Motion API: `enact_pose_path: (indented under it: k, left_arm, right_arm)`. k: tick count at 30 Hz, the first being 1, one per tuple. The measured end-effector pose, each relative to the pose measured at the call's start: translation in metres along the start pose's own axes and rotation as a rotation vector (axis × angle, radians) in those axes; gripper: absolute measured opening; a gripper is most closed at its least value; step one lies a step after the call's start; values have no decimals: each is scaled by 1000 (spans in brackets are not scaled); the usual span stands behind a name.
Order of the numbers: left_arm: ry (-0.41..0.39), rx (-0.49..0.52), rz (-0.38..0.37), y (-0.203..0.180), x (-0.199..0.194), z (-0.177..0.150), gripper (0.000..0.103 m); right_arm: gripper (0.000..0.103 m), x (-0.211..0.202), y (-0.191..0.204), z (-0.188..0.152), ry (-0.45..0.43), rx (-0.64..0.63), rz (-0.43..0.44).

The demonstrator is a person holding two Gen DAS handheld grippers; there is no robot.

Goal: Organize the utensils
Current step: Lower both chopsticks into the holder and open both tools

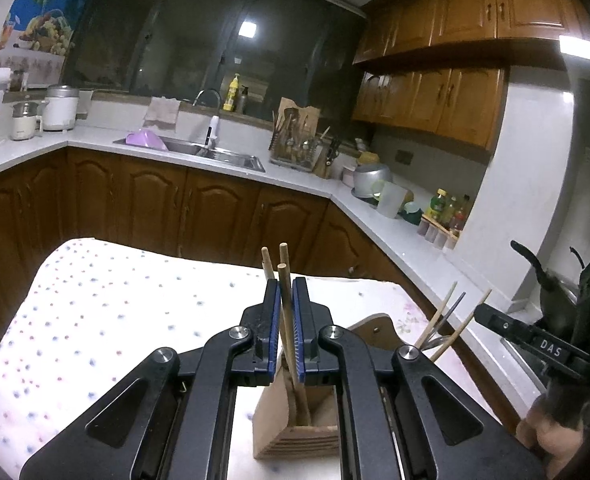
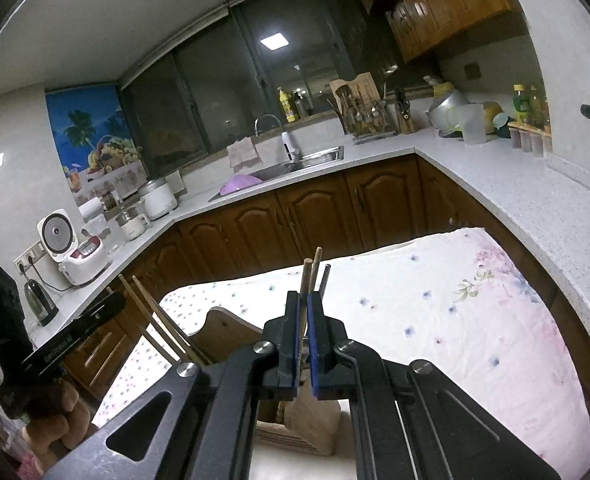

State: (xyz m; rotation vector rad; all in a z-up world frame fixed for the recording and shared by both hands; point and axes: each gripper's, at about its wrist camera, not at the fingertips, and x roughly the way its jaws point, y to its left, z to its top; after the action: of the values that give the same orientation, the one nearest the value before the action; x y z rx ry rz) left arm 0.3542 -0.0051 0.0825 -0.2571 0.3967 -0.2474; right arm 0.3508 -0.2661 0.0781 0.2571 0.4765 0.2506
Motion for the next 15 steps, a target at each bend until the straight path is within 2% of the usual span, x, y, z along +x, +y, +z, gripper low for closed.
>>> enact_pose_path:
  k: [11,14,15]
  left_arm:
    - [21,10,4,3,0,3,6]
    - [26,21,3,3,-1,3,12]
    - [26,23,3,2,-1,4,19]
  right_arm:
    - [4,3,-2,-4,12,-2,-5]
    - [9,2,-1,-4,16,-2,4]
    - [9,1,-1,-4,16,0,7]
